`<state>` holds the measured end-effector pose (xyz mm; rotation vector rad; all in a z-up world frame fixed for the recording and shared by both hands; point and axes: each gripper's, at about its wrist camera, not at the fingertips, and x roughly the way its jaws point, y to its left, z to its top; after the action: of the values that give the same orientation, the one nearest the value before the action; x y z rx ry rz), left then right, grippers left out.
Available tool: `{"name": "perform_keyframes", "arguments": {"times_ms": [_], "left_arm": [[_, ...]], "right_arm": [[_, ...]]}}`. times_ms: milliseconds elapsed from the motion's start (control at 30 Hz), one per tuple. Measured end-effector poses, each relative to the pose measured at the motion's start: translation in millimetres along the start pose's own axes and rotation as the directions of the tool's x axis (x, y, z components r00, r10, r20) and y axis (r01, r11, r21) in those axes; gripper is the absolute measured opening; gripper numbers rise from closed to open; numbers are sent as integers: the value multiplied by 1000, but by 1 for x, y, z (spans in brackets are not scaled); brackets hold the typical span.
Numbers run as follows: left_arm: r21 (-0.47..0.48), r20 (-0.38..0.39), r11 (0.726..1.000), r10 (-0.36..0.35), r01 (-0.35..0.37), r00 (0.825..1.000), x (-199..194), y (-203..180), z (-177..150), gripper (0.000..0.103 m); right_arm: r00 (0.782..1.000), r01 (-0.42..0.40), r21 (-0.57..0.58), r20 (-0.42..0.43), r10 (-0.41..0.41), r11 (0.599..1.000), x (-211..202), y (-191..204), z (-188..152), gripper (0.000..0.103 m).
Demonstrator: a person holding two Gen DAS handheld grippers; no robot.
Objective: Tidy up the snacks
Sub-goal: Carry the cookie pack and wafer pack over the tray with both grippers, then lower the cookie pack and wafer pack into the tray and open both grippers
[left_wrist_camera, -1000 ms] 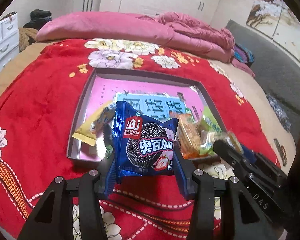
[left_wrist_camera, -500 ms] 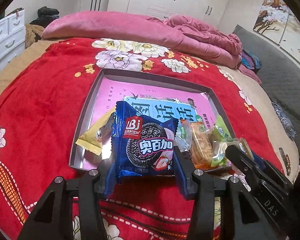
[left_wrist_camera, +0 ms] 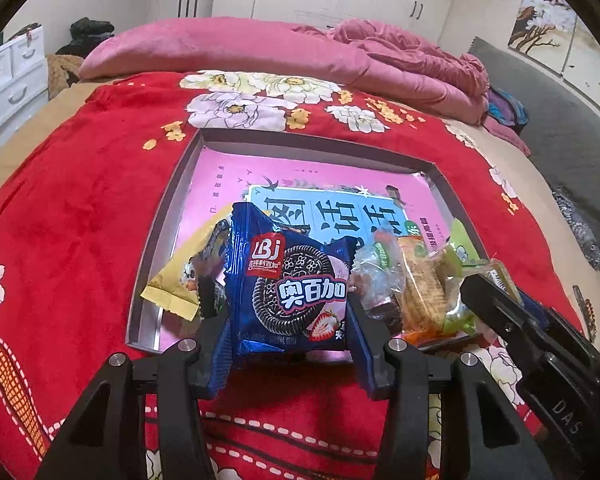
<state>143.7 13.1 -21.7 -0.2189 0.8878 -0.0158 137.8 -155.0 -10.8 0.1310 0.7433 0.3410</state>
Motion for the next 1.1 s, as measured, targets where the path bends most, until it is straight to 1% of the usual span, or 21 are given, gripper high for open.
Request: {"name": "perform_keyframes", "arguments": {"times_ms": [200, 367, 533, 700, 800, 933, 1100], "left_arm": [[0, 1, 1000, 1, -1, 1000, 5, 0, 3, 51], [1, 2, 1000, 0, 0, 1000, 6, 0, 3, 51], [4, -2, 1000, -3, 3, 1000, 9, -2, 4, 51], [4, -6, 1000, -2, 2, 1000, 11, -2, 5, 51], [6, -8, 1000, 1, -1, 1000, 12, -2, 5, 51], [10, -13, 1000, 5, -5, 1000, 14, -3, 4, 51], [17, -13, 1000, 6, -6, 1000, 14, -3, 3, 51]], "right_arm": [[1000, 18, 4, 23, -18, 1000, 2, 1, 5, 38], [999, 31, -15, 41, -30, 999, 6, 7, 9, 38], [999, 27, -8, 43, -27, 1000, 11, 8, 14, 38], [998, 16, 6, 63, -17, 1000, 10, 11, 20, 38], [999, 19, -8, 43, -19, 1000, 16, 12, 18, 38], [1000, 17, 1, 20, -17, 1000, 20, 10, 16, 38], [999, 27, -1, -28, -27, 1000, 30, 8, 10, 38]]}}
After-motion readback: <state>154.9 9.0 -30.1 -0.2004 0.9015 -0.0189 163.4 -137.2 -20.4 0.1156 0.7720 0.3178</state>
